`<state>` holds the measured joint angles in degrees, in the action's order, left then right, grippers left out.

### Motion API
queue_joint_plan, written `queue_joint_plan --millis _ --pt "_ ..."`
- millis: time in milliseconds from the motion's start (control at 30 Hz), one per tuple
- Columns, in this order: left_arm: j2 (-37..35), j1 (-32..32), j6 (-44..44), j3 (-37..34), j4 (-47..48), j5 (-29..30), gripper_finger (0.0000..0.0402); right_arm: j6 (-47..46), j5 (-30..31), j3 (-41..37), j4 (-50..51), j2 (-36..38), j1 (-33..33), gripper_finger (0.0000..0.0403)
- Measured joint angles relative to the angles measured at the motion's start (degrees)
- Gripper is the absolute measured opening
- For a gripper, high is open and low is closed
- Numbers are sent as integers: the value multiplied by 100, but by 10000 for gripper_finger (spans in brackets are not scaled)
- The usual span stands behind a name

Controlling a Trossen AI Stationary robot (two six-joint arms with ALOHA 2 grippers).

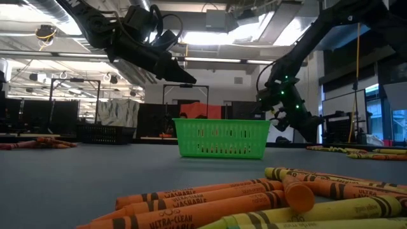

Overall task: Sort crayons
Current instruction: Put the green crayon into the black bin

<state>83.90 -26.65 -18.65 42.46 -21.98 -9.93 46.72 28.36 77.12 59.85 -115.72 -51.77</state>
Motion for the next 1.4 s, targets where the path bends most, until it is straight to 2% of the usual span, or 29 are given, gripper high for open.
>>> queue_joint_plan --millis 167,300,433,533,733,1000,1167,1400 --pt "2 0 0 0 0 2 119 -200 -6 295 437 1 80 149" --pt "2 2 2 0 2 2 119 -849 -149 661 1065 9 171 149" --pt "2 1 1 0 2 2 119 -2127 -794 954 1863 20 296 149" --pt "2 2 2 0 2 2 119 -2777 -1422 865 1990 128 365 149" --pt "2 2 2 0 33 2 119 -3546 -2084 428 1607 520 418 149" --pt "4 2 2 0 17 2 119 -4887 -2135 -496 759 828 418 149" --pt "4 1 2 0 -2 2 119 -4929 -2048 -900 411 815 416 149" --pt "4 2 3 2 -57 2 119 -4929 -1998 -986 83 814 411 149"
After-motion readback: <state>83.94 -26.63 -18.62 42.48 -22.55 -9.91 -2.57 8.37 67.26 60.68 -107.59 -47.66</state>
